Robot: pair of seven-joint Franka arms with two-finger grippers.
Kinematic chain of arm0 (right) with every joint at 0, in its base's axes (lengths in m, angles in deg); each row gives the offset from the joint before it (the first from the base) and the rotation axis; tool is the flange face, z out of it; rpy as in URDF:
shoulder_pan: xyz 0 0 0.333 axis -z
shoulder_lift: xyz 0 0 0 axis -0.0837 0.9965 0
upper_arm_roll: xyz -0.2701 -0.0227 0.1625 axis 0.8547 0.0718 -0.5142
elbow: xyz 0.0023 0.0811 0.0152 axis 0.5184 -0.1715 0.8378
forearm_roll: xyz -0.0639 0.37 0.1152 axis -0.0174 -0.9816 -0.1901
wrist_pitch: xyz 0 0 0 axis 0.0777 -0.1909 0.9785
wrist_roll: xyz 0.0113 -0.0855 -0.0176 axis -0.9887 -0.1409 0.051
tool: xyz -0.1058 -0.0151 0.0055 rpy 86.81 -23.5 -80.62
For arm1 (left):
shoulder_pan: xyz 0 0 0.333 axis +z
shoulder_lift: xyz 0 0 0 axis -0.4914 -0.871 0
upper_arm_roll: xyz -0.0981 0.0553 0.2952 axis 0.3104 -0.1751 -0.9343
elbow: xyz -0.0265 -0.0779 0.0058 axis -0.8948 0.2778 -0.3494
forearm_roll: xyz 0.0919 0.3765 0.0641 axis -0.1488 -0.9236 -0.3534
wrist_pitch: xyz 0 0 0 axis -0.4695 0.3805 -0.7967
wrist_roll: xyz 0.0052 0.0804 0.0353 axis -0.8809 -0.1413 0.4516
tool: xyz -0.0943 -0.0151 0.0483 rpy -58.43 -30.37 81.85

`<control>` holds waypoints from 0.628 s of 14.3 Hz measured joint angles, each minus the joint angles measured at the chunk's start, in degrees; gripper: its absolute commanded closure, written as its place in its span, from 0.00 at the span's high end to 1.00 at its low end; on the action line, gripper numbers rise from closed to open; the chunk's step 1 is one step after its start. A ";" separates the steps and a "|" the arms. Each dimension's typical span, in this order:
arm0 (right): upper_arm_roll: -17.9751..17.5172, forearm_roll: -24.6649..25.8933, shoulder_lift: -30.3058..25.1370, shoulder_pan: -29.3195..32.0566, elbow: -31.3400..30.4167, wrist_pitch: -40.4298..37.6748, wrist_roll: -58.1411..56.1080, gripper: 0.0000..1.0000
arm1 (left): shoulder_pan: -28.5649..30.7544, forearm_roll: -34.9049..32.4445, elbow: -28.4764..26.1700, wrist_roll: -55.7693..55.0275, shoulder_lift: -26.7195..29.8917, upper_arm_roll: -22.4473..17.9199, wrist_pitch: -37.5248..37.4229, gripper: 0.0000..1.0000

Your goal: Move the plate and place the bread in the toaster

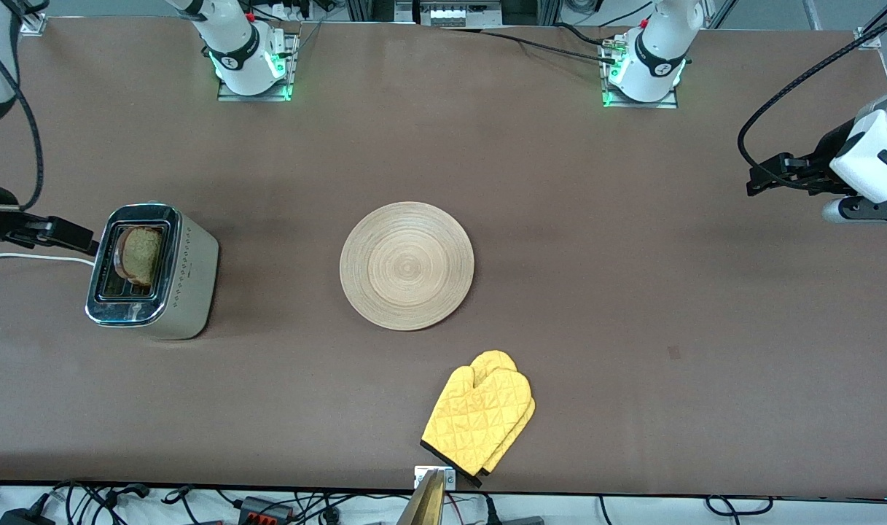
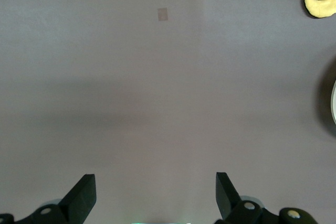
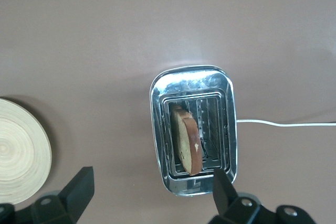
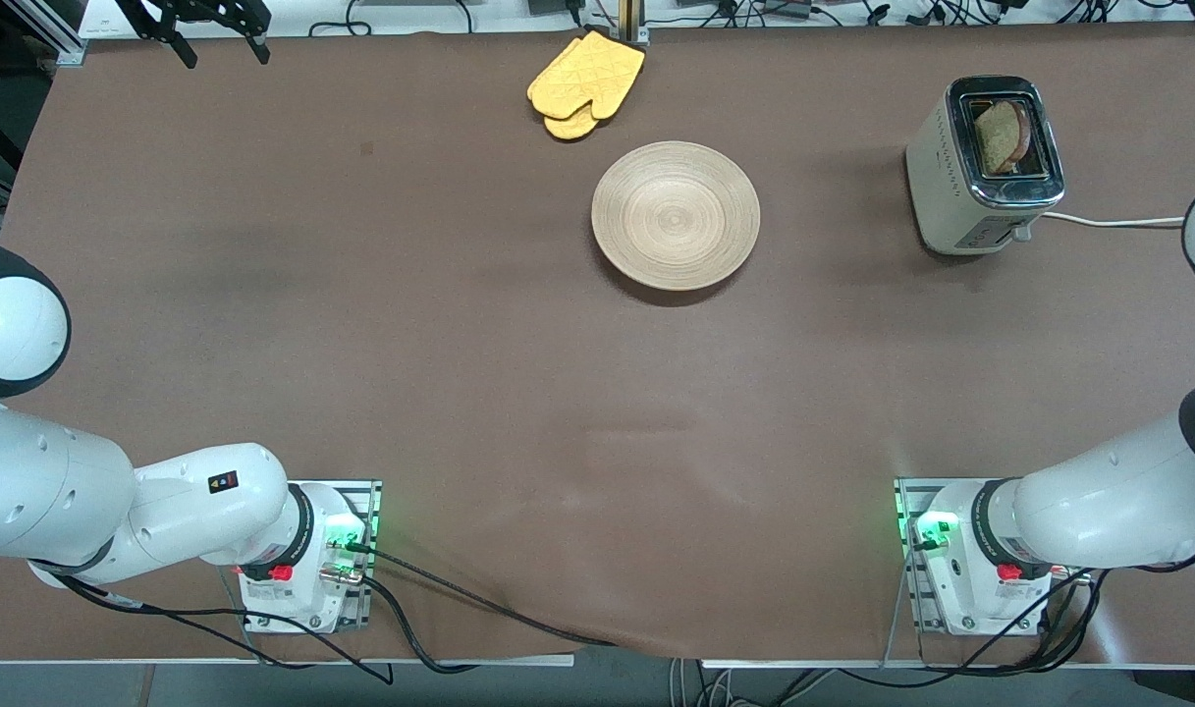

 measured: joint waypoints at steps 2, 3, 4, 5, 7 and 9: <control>-3.37 0.00 -1.43 3.65 -0.86 0.65 -0.27 1.00 | 0.00 0.00 0.00 -0.03 0.00 0.00 0.00 1.00; -3.88 0.00 -2.03 4.23 -1.23 0.69 -0.47 1.00 | 0.00 0.00 0.01 -0.05 0.00 0.00 0.00 1.00; -4.04 0.09 -2.45 4.37 -1.53 0.69 -0.89 1.00 | 0.00 0.00 0.05 -0.06 0.00 0.00 -0.01 1.00; -4.07 0.21 -2.73 4.39 -1.78 0.69 -1.65 1.00 | 0.00 0.00 0.13 -0.08 0.00 0.00 -0.01 1.00; -4.07 0.37 -2.97 4.41 -2.26 0.70 -2.92 1.00 | 0.00 0.00 0.34 -0.12 0.01 0.00 -0.01 1.00; -4.08 0.38 -3.84 4.46 -4.03 1.06 -3.52 1.00 | 0.08 0.00 0.41 -0.15 0.00 -0.02 -0.11 1.00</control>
